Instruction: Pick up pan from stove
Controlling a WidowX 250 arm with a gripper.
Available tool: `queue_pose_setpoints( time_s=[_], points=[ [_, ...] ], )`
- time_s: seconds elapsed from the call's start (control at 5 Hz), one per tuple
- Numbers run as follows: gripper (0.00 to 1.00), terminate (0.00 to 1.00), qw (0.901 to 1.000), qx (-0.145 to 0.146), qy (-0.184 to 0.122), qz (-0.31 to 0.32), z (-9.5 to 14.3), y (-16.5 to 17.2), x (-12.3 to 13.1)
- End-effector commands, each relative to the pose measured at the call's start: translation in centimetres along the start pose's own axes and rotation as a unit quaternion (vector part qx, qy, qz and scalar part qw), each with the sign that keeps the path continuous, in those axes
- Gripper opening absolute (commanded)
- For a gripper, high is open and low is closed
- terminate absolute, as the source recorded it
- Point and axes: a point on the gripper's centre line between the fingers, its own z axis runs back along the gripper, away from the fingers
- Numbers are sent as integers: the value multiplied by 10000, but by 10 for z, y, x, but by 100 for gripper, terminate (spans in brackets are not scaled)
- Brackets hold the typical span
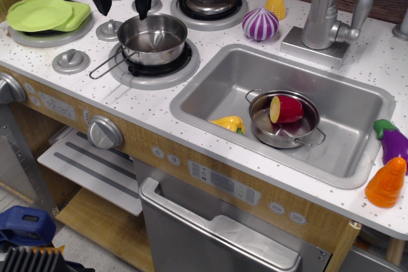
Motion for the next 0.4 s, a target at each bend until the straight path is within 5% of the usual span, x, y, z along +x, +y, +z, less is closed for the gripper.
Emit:
queue_pose_setpoints(
  time_s=[0.0,0.2],
  points=[
    [100,0,10000,0,0,0,0,0,0],
    [100,0,10000,16,-18,-59,2,-1,4]
  ],
)
